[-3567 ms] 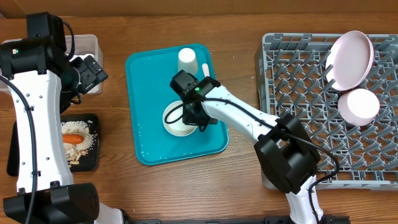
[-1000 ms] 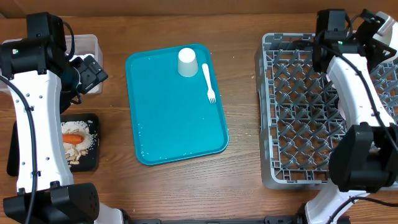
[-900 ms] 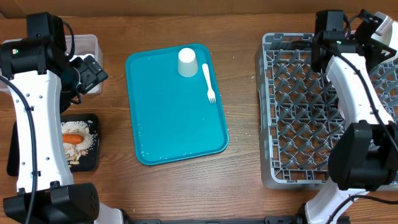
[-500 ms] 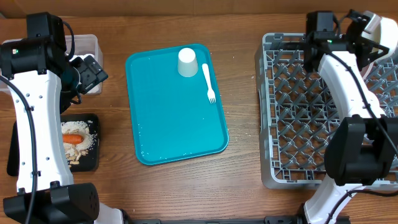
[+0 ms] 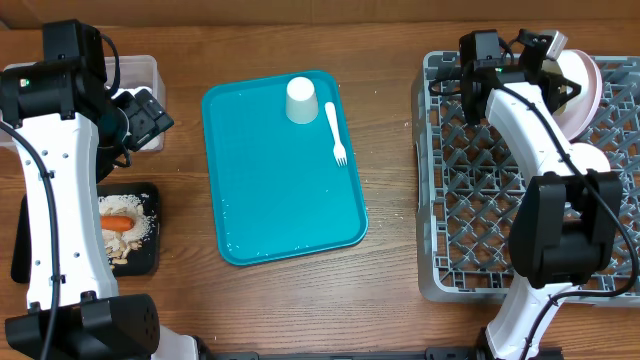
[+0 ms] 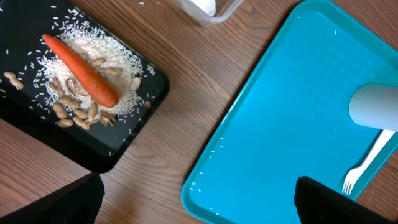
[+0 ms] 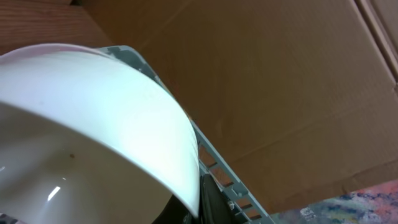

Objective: Sort waste into correct bins and load items into the dishwasher rack
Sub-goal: 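Set the bowl upright in the rack's back right and open the right gripper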

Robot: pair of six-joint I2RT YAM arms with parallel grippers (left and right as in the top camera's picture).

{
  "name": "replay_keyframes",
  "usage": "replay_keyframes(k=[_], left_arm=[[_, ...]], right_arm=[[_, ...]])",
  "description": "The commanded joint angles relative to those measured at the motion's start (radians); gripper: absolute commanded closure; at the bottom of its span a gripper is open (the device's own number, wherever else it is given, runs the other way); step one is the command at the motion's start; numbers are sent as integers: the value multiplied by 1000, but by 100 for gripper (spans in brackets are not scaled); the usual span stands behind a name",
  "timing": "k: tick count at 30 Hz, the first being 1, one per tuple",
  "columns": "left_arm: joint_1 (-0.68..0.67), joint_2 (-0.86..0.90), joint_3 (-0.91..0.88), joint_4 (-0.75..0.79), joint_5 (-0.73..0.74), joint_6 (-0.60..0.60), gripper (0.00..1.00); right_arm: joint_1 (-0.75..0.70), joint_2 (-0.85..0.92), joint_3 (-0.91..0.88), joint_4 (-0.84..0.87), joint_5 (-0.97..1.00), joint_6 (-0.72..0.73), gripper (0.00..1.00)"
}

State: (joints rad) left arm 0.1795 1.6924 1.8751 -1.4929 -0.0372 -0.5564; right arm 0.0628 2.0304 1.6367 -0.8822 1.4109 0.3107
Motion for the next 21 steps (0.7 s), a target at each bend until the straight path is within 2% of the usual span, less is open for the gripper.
replay_keyframes(k=[1,5,9,15,21], left_arm=[[5,-2,9,2,5,-19,0],[5,-2,9,2,5,-19,0],[5,-2,9,2,5,-19,0],[5,-2,9,2,4,-19,0],[5,-2,9,1,5,-19,0]], right_arm=[[5,-6,0,-18,-56,16,96],[5,-6,-3,-48,-64,84,96],[5,-6,-39,-40,-44,83,96],[5,-6,-117,54,135,82,96],[5,-6,-140,98,141,79,96]])
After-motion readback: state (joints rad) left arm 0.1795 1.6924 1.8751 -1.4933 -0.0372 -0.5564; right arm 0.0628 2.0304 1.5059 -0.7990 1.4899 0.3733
